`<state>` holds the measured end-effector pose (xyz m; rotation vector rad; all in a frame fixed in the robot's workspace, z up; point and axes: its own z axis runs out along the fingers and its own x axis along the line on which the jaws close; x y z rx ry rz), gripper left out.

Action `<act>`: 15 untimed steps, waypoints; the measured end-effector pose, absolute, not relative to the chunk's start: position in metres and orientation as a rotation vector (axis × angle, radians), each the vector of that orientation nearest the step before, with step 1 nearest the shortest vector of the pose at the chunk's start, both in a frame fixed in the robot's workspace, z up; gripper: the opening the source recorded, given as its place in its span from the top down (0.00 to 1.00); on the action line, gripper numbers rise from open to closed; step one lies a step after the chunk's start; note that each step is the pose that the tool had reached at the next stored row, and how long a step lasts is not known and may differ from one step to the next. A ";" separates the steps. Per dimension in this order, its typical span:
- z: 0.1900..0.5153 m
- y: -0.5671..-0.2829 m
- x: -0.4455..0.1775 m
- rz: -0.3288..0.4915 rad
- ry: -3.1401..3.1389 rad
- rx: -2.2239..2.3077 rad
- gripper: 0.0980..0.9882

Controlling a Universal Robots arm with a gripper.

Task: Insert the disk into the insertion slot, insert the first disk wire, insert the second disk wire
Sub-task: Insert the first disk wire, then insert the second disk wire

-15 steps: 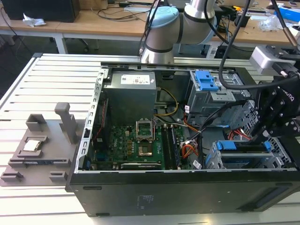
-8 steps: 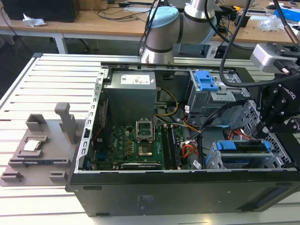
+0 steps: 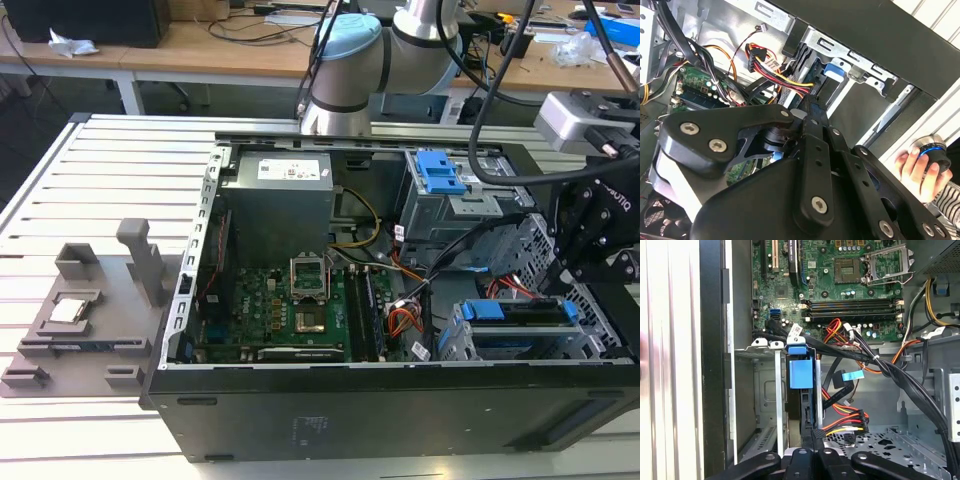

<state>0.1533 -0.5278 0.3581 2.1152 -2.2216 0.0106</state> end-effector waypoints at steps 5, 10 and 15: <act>0.358 -0.528 0.153 0.011 -2.222 2.115 0.99; 0.358 -0.528 0.152 0.011 -2.222 2.115 0.99; 0.358 -0.528 0.141 0.011 -2.222 2.115 0.99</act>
